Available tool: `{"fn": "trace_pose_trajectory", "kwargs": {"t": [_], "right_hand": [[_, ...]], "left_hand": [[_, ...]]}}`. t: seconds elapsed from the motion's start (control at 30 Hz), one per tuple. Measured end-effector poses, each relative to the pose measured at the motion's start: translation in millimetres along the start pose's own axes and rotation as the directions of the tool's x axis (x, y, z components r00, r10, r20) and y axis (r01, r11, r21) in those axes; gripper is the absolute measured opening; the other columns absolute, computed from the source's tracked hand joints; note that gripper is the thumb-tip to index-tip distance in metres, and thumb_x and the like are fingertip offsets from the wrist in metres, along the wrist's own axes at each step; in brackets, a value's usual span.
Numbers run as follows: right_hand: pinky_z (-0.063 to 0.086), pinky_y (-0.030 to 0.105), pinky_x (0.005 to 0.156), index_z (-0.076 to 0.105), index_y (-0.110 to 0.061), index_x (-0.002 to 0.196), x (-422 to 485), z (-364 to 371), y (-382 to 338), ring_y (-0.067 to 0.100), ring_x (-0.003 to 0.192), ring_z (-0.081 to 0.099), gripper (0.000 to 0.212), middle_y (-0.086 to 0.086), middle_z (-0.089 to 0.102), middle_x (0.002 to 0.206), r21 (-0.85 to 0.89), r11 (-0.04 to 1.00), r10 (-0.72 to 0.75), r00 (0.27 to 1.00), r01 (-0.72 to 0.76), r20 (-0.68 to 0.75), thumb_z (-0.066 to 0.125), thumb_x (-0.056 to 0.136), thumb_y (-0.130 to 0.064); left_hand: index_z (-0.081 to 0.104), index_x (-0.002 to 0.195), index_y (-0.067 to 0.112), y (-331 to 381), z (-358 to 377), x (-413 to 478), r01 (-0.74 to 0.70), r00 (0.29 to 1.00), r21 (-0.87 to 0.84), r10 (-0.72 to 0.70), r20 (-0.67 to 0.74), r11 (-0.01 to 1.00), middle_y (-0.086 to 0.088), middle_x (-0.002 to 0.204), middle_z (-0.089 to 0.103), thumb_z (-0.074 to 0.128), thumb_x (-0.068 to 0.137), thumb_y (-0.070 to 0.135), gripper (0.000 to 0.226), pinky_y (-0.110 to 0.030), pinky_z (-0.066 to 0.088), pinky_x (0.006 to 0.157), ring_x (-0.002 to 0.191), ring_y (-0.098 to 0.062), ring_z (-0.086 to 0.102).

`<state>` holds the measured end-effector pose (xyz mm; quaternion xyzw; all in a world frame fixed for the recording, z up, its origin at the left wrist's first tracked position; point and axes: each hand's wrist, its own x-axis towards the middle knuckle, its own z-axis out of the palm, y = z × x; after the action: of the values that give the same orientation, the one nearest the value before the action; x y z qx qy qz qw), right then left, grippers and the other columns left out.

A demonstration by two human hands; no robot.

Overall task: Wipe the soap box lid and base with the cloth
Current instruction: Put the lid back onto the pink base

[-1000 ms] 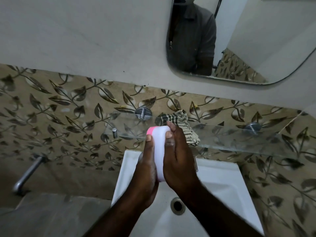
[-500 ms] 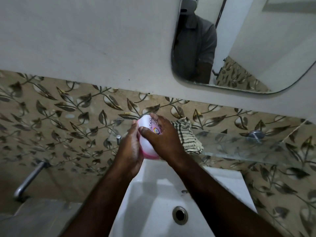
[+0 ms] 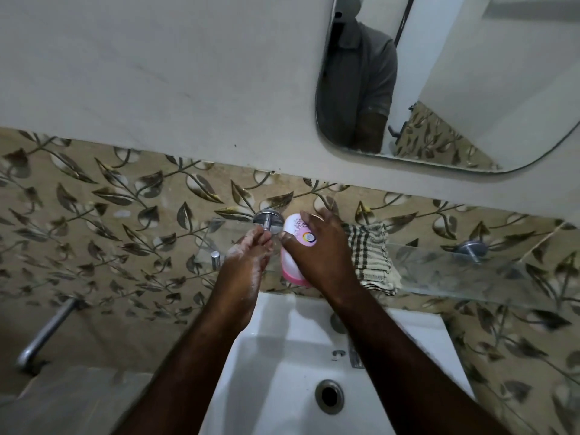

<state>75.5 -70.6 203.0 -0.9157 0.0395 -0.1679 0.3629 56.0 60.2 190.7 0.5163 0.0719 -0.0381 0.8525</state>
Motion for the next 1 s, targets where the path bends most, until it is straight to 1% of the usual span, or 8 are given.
{"fn": "trace_pose_trajectory", "kwargs": {"t": [0.1,0.2,0.3,0.37,0.57,0.7,0.83,1.0], "right_hand": [[0.030,0.034,0.115,0.061,-0.020,0.129,2,10,-6,0.022,0.137,0.035,0.065,0.011,0.038,0.147,0.001,1.000,0.006,0.999,-0.006,-0.040,0.069,0.075,-0.054],[0.034,0.039,0.112,0.062,-0.021,0.128,4,15,-7,0.026,0.134,0.039,0.065,0.012,0.039,0.142,0.023,0.999,0.026,0.996,-0.024,-0.081,0.067,0.073,-0.057],[0.035,0.041,0.111,0.060,-0.022,0.130,2,16,-6,0.026,0.131,0.043,0.066,0.009,0.039,0.141,0.037,0.998,0.047,0.995,-0.044,-0.089,0.066,0.074,-0.057],[0.036,0.040,0.111,0.060,-0.023,0.131,2,16,-7,0.025,0.130,0.044,0.069,0.007,0.039,0.141,0.053,0.997,0.052,0.995,-0.048,-0.090,0.062,0.073,-0.059],[0.038,0.028,0.104,0.058,-0.024,0.132,2,7,-1,0.020,0.126,0.048,0.058,0.005,0.042,0.140,-0.002,0.999,0.040,0.994,-0.041,-0.106,0.069,0.081,-0.050],[0.042,0.035,0.105,0.059,-0.025,0.131,3,7,-3,0.024,0.126,0.049,0.058,0.008,0.040,0.143,0.004,0.999,0.036,0.993,-0.036,-0.110,0.069,0.079,-0.051],[0.032,0.037,0.113,0.044,-0.017,0.142,0,-4,-7,0.026,0.137,0.037,0.082,0.010,0.037,0.149,-0.016,1.000,0.017,0.996,-0.018,-0.083,0.063,0.078,-0.066],[0.028,0.042,0.116,0.044,-0.022,0.142,-18,-46,3,0.024,0.140,0.032,0.087,0.010,0.040,0.148,-0.110,0.988,-0.125,0.984,0.112,-0.124,0.056,0.073,-0.074]], "left_hand": [[0.047,0.132,0.007,1,2,-6,-0.065,0.989,0.154,0.043,0.142,0.986,0.008,0.106,0.070,0.049,0.082,-0.025,0.059,-0.011,0.053,0.069,0.098,-0.002,0.064],[0.051,0.114,0.030,-3,-3,-7,-0.187,0.962,0.350,0.099,0.255,0.918,0.033,0.095,0.070,0.058,0.074,-0.027,0.069,-0.009,0.048,0.080,0.098,0.015,0.061],[0.051,0.111,0.042,-8,-7,-3,-0.253,0.948,0.425,0.135,0.287,0.869,0.037,0.107,0.065,0.063,0.074,-0.016,0.070,-0.025,0.045,0.100,0.115,0.008,0.056],[0.051,0.113,0.047,-7,-7,-4,-0.283,0.944,0.468,0.155,0.292,0.837,0.039,0.107,0.064,0.064,0.072,-0.007,0.068,-0.028,0.044,0.100,0.116,0.007,0.056],[0.036,0.148,0.021,-8,-2,-6,-0.347,0.933,0.615,0.193,0.305,0.708,0.009,0.141,0.054,0.072,0.070,0.021,0.085,-0.034,0.041,0.109,0.129,-0.002,0.049],[0.033,0.148,0.022,-7,1,-10,-0.396,0.916,0.657,0.227,0.331,0.641,0.005,0.134,0.060,0.070,0.073,0.024,0.083,-0.031,0.045,0.105,0.123,-0.005,0.055],[0.026,0.145,0.029,-8,5,-19,-0.481,0.877,0.659,0.327,0.353,0.578,0.014,0.136,0.043,0.069,0.082,0.004,0.081,0.000,0.030,0.097,0.120,0.018,0.040],[0.011,0.153,0.007,-16,-2,-21,-0.552,0.832,0.640,0.402,0.383,0.534,0.007,0.150,0.021,0.067,0.079,0.009,0.092,0.001,0.019,0.102,0.132,0.012,0.021]]}}
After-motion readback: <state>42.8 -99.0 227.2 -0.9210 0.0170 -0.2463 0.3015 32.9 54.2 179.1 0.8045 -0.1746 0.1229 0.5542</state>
